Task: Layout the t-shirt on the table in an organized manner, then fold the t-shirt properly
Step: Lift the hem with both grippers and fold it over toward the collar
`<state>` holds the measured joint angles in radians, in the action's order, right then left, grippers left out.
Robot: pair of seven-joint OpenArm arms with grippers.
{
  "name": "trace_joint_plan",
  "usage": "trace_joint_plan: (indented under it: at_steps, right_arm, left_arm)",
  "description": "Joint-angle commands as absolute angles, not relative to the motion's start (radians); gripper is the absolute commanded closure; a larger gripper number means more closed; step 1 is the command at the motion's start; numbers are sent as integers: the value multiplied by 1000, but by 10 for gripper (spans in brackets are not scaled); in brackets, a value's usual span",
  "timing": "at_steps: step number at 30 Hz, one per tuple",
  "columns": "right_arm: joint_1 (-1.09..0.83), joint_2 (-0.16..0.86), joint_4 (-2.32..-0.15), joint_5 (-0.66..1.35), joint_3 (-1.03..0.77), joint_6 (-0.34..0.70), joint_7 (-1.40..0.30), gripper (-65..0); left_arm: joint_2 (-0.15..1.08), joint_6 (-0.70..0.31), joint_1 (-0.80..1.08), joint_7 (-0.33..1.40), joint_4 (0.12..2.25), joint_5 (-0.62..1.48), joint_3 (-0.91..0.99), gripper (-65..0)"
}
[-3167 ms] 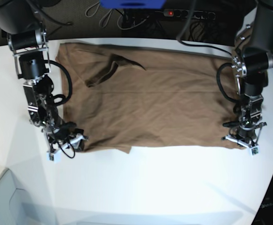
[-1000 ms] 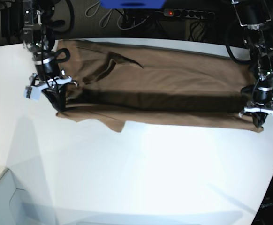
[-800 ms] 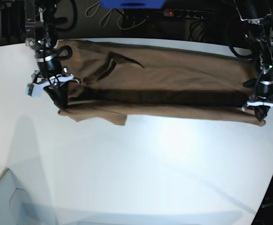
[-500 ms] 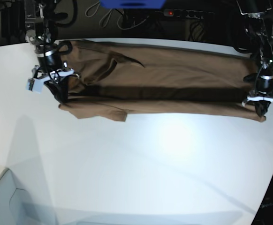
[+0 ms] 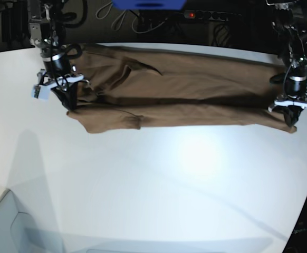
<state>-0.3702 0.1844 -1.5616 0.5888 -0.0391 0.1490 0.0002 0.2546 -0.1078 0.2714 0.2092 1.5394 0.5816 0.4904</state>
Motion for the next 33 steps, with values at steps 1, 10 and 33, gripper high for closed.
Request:
trace_joint_plan:
  at_steps: [1,10,33]
  right_arm:
    - [-367,191,-1580,598,-44,157,28,0]
    - [-381,191,-1580,598,-30,240,28,0]
    - [-394,179,-1503,596,-39,312,30,0]
  left_arm:
    - [269,-111,265,182,1552,584,498,-3]
    - [274,-111,259,182,1460,576,498,-3]
    - [295,-111,174,183,1239,575,495,-3]
